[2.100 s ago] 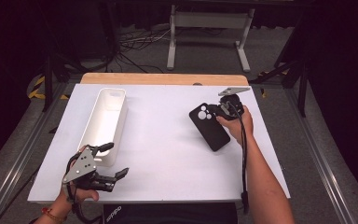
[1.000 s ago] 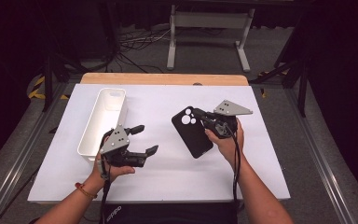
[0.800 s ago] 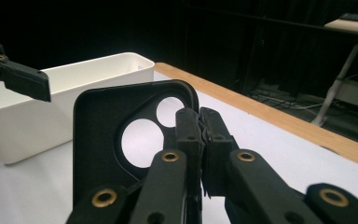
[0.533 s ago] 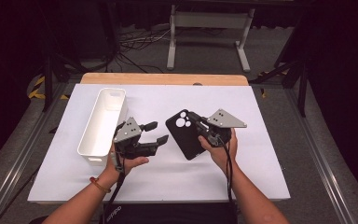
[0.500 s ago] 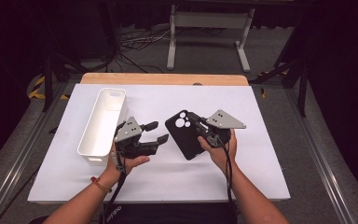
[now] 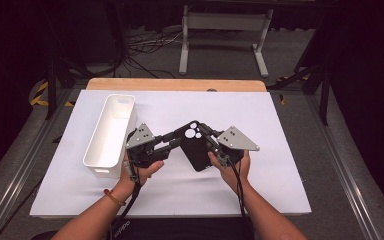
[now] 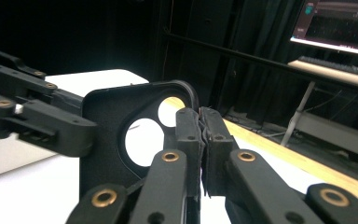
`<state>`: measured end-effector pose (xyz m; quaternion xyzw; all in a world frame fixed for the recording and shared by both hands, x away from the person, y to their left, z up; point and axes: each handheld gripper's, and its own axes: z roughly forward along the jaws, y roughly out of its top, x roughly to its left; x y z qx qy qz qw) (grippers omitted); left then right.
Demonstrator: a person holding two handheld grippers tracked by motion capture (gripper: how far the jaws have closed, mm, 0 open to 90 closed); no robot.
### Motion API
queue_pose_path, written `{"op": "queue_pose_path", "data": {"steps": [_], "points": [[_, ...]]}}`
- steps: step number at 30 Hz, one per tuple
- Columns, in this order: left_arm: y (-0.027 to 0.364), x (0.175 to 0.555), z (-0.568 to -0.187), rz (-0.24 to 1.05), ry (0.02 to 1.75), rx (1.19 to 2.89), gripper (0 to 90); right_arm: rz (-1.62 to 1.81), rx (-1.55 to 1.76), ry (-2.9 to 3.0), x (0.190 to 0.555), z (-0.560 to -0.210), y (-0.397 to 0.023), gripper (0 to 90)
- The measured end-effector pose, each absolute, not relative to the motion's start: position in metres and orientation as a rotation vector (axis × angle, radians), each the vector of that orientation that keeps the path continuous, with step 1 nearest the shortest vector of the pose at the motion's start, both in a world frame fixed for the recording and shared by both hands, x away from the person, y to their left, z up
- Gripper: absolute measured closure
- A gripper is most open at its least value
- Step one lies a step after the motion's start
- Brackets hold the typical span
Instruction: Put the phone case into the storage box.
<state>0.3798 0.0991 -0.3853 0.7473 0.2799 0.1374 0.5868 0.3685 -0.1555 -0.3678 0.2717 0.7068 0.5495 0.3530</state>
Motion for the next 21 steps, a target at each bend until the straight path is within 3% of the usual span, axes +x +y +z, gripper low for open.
{"op": "queue_pose_path", "data": {"steps": [11, 21], "points": [[0.110, 0.379, -0.378, 0.344, 0.649, 1.707, 79.5, 1.423, 0.635, 1.783, 0.352, -0.366, -0.145, 87.2], [0.115, 0.375, -0.371, 0.402, 0.599, 1.718, 80.9, 1.465, 0.637, 1.784, 0.349, -0.367, -0.144, 86.5]]}}
